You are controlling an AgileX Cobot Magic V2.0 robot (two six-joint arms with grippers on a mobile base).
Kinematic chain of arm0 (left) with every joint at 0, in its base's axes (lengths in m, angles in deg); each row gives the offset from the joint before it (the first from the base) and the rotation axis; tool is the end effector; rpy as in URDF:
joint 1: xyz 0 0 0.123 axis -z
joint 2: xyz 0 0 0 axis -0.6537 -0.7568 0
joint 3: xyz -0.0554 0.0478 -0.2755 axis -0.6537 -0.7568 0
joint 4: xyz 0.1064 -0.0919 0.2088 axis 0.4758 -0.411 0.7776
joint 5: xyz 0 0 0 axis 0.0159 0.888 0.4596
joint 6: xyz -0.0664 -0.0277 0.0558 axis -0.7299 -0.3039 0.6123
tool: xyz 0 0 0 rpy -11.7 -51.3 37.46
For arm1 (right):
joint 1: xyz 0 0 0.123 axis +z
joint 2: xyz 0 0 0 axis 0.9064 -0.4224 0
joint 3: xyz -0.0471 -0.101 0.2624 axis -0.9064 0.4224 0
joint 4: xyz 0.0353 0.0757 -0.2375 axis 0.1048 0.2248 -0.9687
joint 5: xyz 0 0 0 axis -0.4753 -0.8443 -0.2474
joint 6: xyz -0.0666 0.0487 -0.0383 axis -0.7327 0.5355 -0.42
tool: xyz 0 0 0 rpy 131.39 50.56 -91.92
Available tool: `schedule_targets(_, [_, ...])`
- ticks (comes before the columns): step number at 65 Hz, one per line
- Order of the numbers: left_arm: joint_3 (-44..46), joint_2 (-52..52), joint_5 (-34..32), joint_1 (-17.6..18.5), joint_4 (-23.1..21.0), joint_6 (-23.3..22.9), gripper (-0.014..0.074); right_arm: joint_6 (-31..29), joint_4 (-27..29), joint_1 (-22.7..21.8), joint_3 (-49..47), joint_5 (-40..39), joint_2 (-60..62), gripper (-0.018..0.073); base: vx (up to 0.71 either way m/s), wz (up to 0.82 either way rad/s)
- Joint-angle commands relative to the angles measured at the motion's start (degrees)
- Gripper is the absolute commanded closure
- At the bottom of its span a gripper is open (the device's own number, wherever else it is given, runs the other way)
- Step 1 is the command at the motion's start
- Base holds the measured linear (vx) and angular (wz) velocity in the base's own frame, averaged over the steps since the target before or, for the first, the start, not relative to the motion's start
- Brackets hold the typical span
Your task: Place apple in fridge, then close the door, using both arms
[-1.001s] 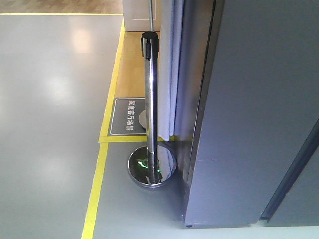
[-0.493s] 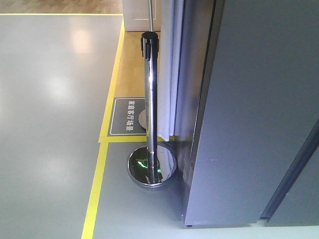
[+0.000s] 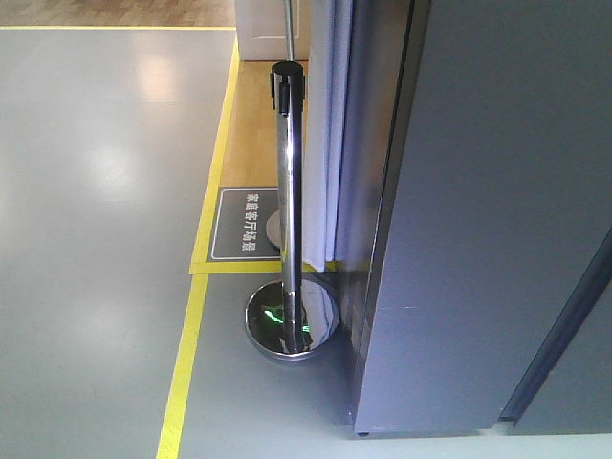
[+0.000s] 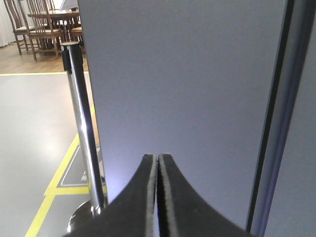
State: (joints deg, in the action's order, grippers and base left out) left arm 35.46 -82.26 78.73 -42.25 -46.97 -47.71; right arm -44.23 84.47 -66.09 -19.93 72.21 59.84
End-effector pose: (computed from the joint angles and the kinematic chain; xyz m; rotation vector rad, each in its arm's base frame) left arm 0.0566 0.0014 0.2001 -0.0594 1.5555 -0.0208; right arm 0.0563 -0.0014 0.1907 0.0472 1.6548 0.0095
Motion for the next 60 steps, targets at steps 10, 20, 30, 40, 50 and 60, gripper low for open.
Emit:
schedule_targets(10, [-1.61, 0.87, -4.26, 0.05, -0.37, -0.73, 0.0602, 0.16, -0.86, 0.04, 0.14, -9.37, 0.76, 0.0561, 0.0, 0.0])
schedule_targets(20, [-1.61, 0.87, -4.26, 0.05, -0.37, -0.73, 0.0602, 0.05, -0.86, 0.04, 0.14, -9.57, 0.76, 0.0561, 0.0, 0.0])
schedule_targets(30, [-1.61, 0.87, -4.26, 0.05, -0.37, -0.73, 0.0602, -0.24, -0.86, 0.04, 0.14, -9.59, 0.76, 0.0561, 0.0, 0.0])
schedule_targets(40, [-1.61, 0.87, -4.26, 0.05, -0.37, -0.73, 0.0602, -0.24, -0.86, 0.04, 0.07, -9.59, 0.7, 0.0561, 0.0, 0.0])
schedule_targets(50, [-1.61, 0.87, -4.26, 0.05, -0.37, -0.73, 0.0602, -0.24, -0.86, 0.04, 0.07, -9.59, 0.7, 0.0561, 0.0, 0.0])
schedule_targets(60, [-1.61, 0.87, -4.26, 0.05, -0.37, -0.73, 0.0602, -0.24, -0.86, 0.04, 0.07, -9.59, 0.7, 0.0561, 0.0, 0.0])
